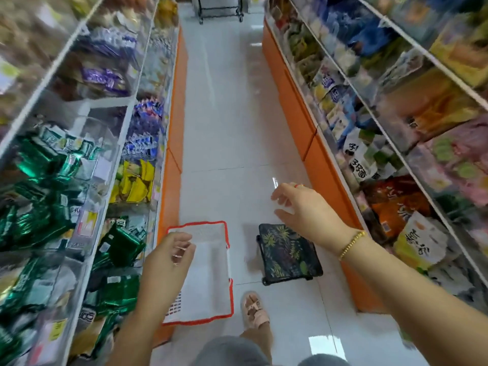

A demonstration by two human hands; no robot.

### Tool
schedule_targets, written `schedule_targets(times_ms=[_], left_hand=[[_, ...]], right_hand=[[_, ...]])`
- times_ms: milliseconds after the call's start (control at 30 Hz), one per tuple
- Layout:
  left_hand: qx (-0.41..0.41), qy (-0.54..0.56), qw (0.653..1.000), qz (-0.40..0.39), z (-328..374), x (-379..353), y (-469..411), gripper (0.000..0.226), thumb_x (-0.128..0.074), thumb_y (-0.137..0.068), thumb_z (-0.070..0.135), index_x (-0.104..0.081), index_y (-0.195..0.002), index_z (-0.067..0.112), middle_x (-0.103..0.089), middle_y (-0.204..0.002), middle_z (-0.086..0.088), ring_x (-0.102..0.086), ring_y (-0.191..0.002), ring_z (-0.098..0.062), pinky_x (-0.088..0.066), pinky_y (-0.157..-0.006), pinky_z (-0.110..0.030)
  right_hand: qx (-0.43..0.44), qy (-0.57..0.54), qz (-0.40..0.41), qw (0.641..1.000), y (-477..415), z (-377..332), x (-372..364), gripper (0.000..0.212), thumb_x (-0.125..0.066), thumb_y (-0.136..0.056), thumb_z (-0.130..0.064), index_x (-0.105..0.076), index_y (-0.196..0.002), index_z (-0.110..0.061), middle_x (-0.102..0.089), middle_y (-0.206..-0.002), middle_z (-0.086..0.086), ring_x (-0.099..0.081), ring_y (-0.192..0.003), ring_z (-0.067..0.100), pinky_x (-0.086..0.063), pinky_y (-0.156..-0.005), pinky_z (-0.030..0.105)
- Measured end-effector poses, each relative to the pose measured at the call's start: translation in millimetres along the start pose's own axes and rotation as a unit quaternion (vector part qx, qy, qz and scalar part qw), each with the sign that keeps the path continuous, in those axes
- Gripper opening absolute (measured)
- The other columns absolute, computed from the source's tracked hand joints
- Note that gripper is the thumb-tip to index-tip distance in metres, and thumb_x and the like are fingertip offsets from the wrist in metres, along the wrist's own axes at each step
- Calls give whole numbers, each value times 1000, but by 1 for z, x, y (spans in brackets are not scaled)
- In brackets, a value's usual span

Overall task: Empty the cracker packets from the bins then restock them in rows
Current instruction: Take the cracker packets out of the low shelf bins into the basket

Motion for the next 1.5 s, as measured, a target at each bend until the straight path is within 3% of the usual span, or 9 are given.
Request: schedule_targets(times_ms=[133,267,567,733,967,1133,1233,1367,1500], left_hand=[[44,10,999,31,-9,12,-36,8,-64,-89,17,-65,-96,21,-67,-90,7,-60,-82,-1,-40,-63,-5],[92,5,993,71,-20,32,-49,9,-64,-89,19,-64,-97,24,-66,-89,7,-60,-82,-4,-42,-64,-12],[226,16,958,176,-55,62,-32,11,-66,-88,23,-58,-96,23,-62,-89,11,-56,-78,4,-41,-51,-4],[273,48,929,246,-63,60,-35,13,-67,-87,19,-58,-93,13,-60,-86,9,-56,-78,-3,-41,-53,0],[330,59,874,353,-83,51,-62,12,-70,-85,18,-59,-89,20,-62,-85,13,-58,-80,3,-39,-58,-2],[402,67,808,426,-96,31,-93,15,-71,-84,19,-58,-90,25,-64,-83,11,-62,-75,-3,-41,-61,-12],[432,57,774,459,-105,21,-106,15,-72,-82,18,-61,-92,22,-65,-84,7,-59,-69,1,-39,-59,-9],[454,80,724,512,-118,8,-111,16,-72,-82,16,-61,-92,22,-66,-85,7,-62,-70,-4,-42,-59,-13],[462,79,706,531,-147,-6,-99,15,-72,-83,16,-60,-91,23,-66,-86,7,-63,-72,-7,-47,-62,-23]], right_hand=[[58,11,-50,997,-74,-17,-5,21,-58,-93,-23,-57,-113,-18,-60,-100,-3,-58,-89,16,-49,-77,30],[107,22,-85,990,-127,-39,-15,24,-58,-93,-22,-54,-116,-19,-58,-97,-5,-57,-83,14,-43,-72,24],[253,11,-173,952,-200,-121,-54,39,-58,-93,-25,-44,-129,-21,-58,-95,-3,-58,-83,19,-48,-79,35],[323,31,-210,922,-243,-157,-79,42,-55,-94,-26,-38,-132,-21,-53,-84,-3,-52,-75,18,-48,-72,34],[446,58,-270,851,-303,-205,-134,40,-58,-92,-23,-43,-129,-16,-58,-88,2,-58,-81,23,-48,-69,33],[536,72,-316,779,-345,-223,-174,41,-59,-91,-24,-44,-128,-16,-62,-104,3,-63,-91,24,-48,-74,31],[577,112,-340,734,-358,-228,-200,41,-58,-91,-24,-43,-128,-16,-58,-115,7,-61,-94,27,-52,-77,37],[619,142,-358,684,-366,-228,-232,38,-55,-94,-26,-42,-129,-19,-56,-122,6,-58,-104,24,-50,-81,33],[646,164,-348,659,-362,-227,-267,39,-54,-94,-29,-41,-131,-22,-55,-125,3,-61,-104,22,-50,-79,32]])
Point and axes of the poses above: each hand's wrist, its own y-axis away from the middle knuckle, its own x-axis out of the back of the hand, z = x × y, the point moved 3 cm from there along -y, towards the middle knuckle
